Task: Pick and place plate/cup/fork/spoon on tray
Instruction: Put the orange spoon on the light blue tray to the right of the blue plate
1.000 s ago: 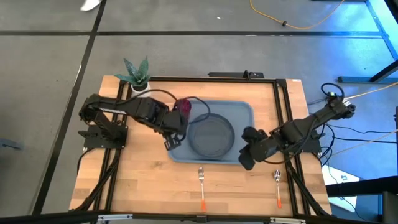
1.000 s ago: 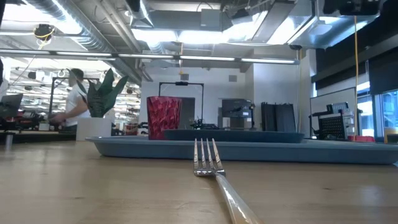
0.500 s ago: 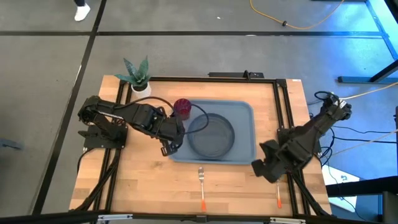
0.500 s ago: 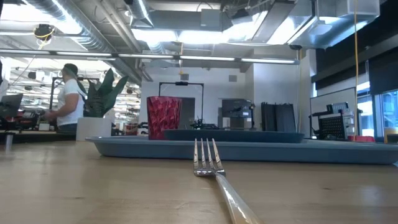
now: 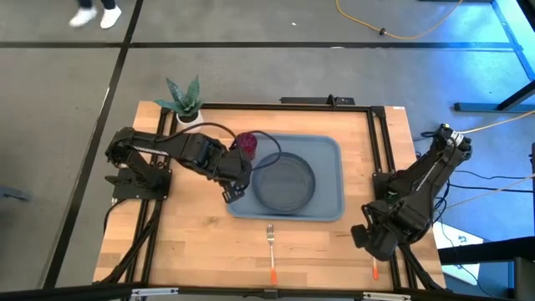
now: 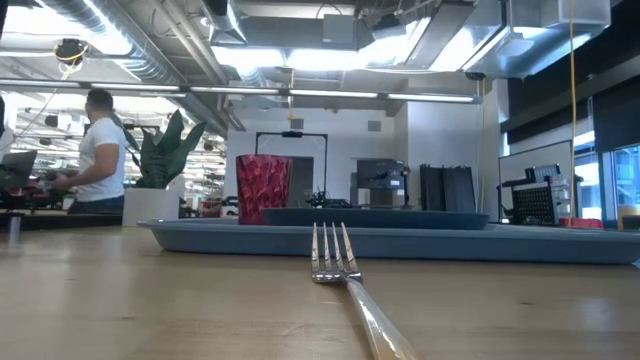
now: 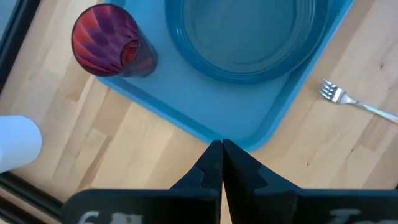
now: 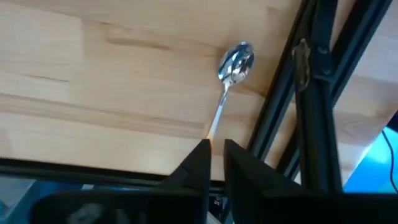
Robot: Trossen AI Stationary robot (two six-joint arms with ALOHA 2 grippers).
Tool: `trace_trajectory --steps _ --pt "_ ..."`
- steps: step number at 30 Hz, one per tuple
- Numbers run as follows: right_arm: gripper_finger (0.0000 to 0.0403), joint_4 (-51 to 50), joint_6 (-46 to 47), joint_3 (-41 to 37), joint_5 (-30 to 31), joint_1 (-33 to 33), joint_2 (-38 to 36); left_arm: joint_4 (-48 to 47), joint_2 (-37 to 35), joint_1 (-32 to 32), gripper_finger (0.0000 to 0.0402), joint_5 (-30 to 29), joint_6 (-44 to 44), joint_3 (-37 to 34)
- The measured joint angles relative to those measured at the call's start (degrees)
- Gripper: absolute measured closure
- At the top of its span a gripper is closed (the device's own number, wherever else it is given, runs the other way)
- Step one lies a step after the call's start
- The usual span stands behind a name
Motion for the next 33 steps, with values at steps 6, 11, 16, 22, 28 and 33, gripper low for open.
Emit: trace_trajectory --steps 6,11,16,22,28,33 --pt "0.0306 6.51 1.72 -6.69 -3.05 -0.02 0.01 0.26 0.00 1.39 0.0402 0.17 0.02 0.00" --pt "0.0296 12.63 1.62 -11.75 -4.22 -0.02 0.00 0.28 0.00 2.09 0.0402 0.34 0.02 0.00" --pt "0.0296 23.09 2.04 -17.00 -5.94 0.00 0.00 0.30 0.02 2.08 0.0402 0.22 0.02 0.00" --pt "0.0296 26.31 2.92 -20.21 -9.14 -0.04 0.00 1.37 0.02 2.08 0.0402 2.95 4.07 0.00" --pt "0.0296 26.63 3.77 -20.66 -11.01 0.17 0.11 5.78 0.02 2.08 0.0402 8.31 10.81 0.00" --pt "0.0296 27.67 3.78 -20.66 -10.61 0.30 2.26 7.47 0.04 2.08 0.0402 9.41 12.09 0.00"
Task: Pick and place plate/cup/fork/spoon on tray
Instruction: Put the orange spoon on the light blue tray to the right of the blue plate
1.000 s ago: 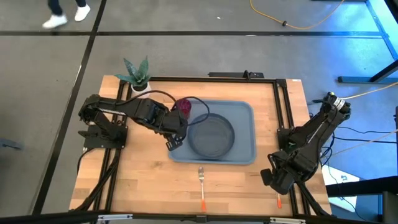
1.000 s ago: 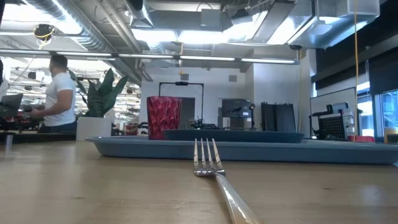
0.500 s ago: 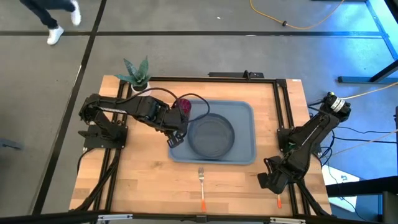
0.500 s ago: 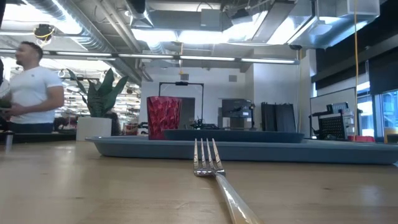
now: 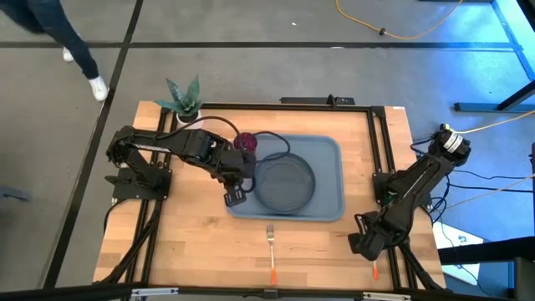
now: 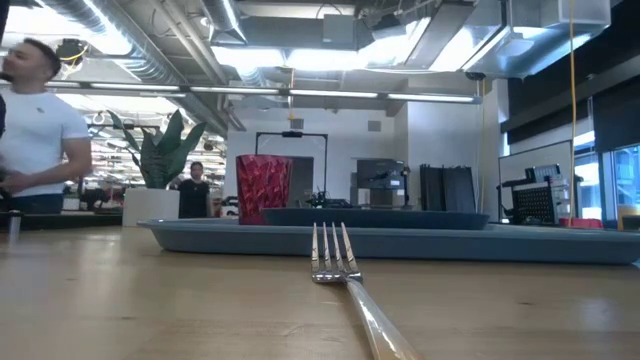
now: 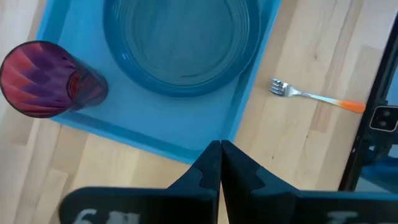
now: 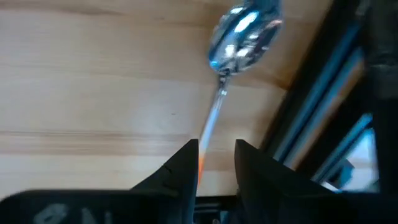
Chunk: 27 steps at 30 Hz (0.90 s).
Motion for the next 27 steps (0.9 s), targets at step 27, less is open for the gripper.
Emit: trace_trajectory --steps 27 --pt "0.0318 3.82 -0.99 -2.50 1.31 2.46 4.35 0.09 0.00 0.00 0.0402 0.00 -2.82 0.00"
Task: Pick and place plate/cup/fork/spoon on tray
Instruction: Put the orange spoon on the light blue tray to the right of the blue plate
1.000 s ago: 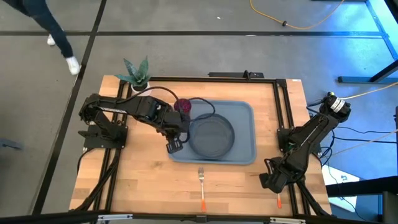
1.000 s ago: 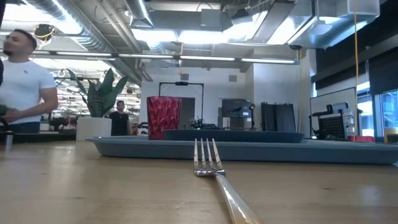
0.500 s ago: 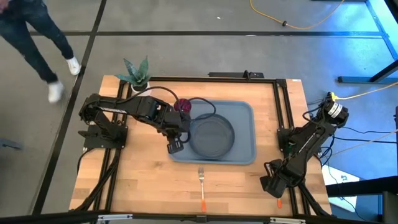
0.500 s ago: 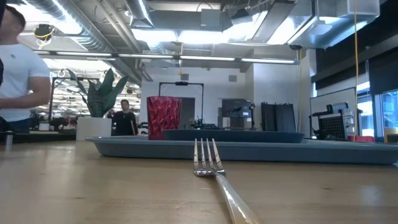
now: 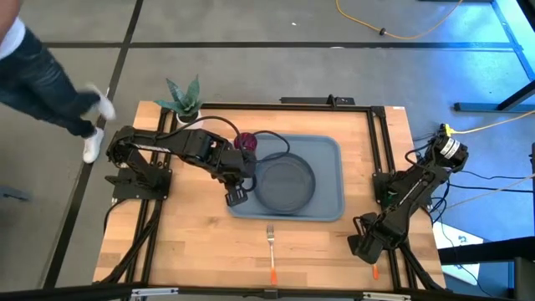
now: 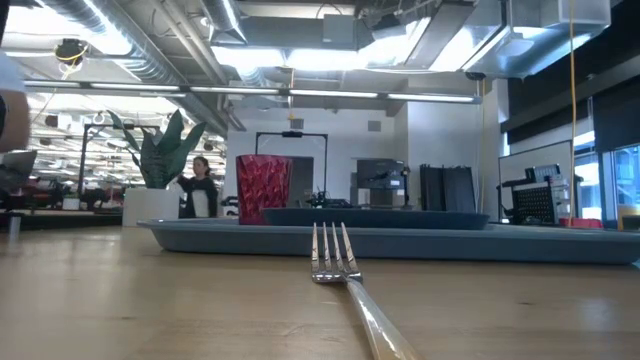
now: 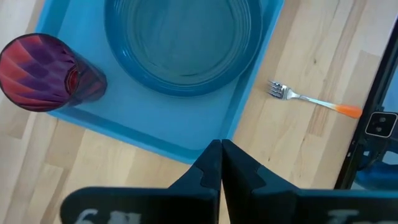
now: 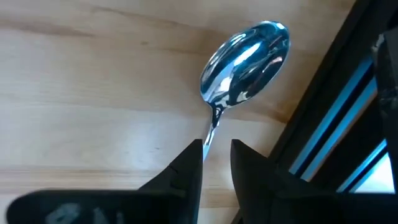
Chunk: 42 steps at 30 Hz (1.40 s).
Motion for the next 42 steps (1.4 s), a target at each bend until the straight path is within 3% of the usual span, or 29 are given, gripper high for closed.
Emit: trace_trajectory --steps 42 --pt "0.0318 0.35 0.97 -0.61 0.09 0.02 0.66 0.00 0.00 0.00 0.0402 0.00 -1.44 0.00"
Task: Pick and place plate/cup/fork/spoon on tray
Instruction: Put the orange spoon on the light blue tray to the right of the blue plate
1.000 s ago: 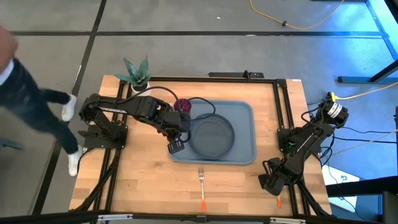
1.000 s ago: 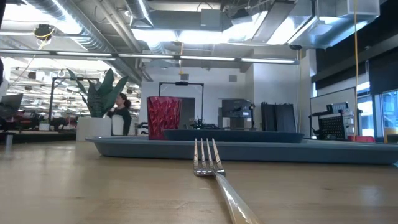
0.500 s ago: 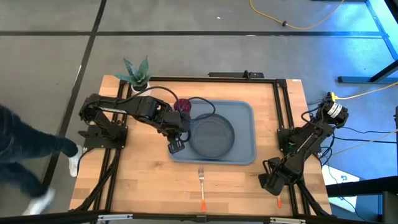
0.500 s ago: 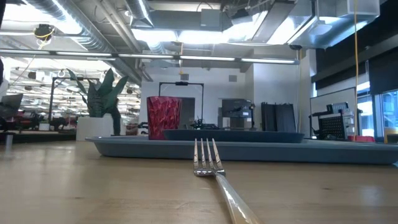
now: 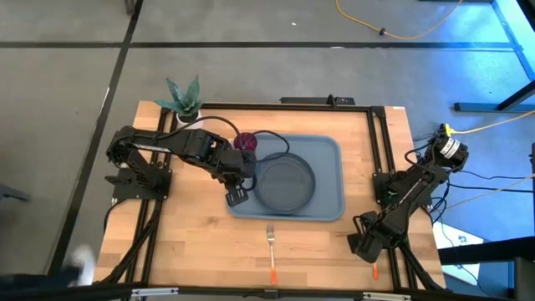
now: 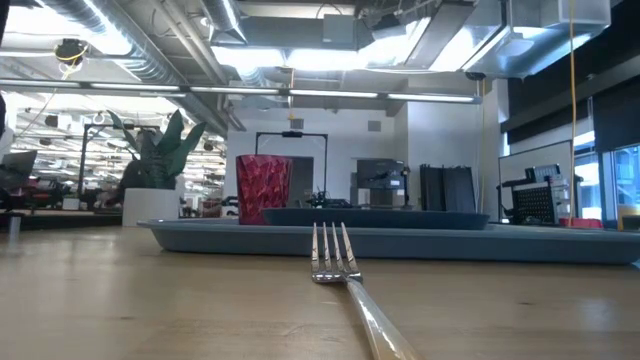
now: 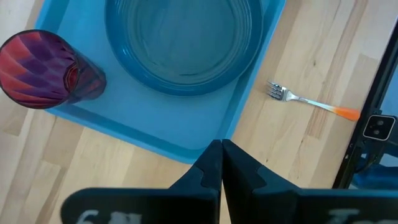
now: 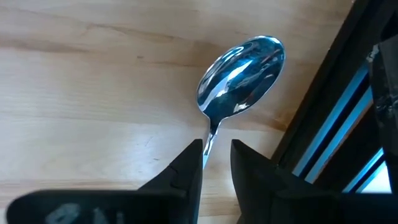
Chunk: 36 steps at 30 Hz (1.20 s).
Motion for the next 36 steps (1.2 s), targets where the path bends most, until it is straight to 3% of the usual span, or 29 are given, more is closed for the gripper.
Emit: trace_trajectory --steps 36 --pt "0.0318 0.83 0.62 1.34 -2.54 0.11 1.38 0.00 0.00 -0.01 0.0401 0.01 -0.34 0.00"
